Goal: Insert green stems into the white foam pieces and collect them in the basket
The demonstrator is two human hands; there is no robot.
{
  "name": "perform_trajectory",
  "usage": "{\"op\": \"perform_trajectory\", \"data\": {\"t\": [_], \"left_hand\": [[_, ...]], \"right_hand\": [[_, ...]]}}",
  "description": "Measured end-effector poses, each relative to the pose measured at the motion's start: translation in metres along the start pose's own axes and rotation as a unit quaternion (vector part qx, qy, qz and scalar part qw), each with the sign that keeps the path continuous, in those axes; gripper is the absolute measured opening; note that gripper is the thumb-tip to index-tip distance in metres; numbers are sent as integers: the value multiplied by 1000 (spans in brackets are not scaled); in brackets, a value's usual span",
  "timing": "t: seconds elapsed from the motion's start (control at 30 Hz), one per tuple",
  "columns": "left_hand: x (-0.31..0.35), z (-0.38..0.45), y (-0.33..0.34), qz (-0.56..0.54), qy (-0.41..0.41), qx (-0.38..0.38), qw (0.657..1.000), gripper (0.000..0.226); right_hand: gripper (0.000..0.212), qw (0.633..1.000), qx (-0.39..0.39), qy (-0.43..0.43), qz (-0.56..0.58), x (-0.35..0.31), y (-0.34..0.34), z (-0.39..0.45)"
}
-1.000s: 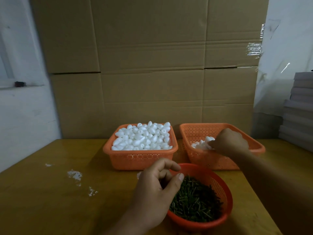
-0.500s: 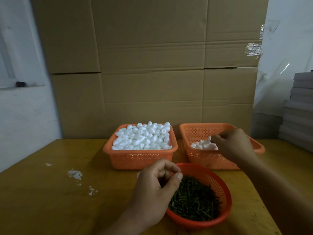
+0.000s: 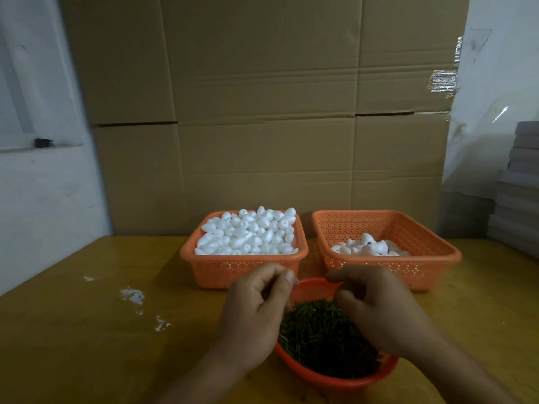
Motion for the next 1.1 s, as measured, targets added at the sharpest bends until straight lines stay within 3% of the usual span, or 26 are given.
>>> {"op": "perform_trajectory", "data": {"t": [0.17,0.3,0.4,0.7,0.8,0.9,1.1], "left_hand": [[-16,34,-23,99,-36,39,994,32],[-31,87,-39,252,-35,43,966,27],[-52,130,-44,323,-81,16,943,33],[-100,171,-12,557,-169,-146,800,44],[-108,171,-8,597,-175,-149,768,51],[-113,173,-6,607,-175,-144,762,50],[-122,173,-5,626,-191,-148,742,78]], "right_hand": [[27,999,-37,-23,-8,-8,6,-3],[22,999,-3,-32,-9,-9,4,-3],[20,999,32,-39,2,-11,-1,-2],[14,997,66,-34,7,-6,-5,-4],[14,998,56,-35,-4,-7,-2,-4],[15,998,50,-35,-11,-7,-1,-4],[15,999,33,-32,-24,-7,2,-4]]}}
Point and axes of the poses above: each hand's wrist, its own z-axis towards the middle knuckle, its own y-axis out of the palm, x = y × z, the point moved 9 cm from there along z, towards the middle knuckle, and after that the axes turned 1 degree about -y, right-handed, at the moved point
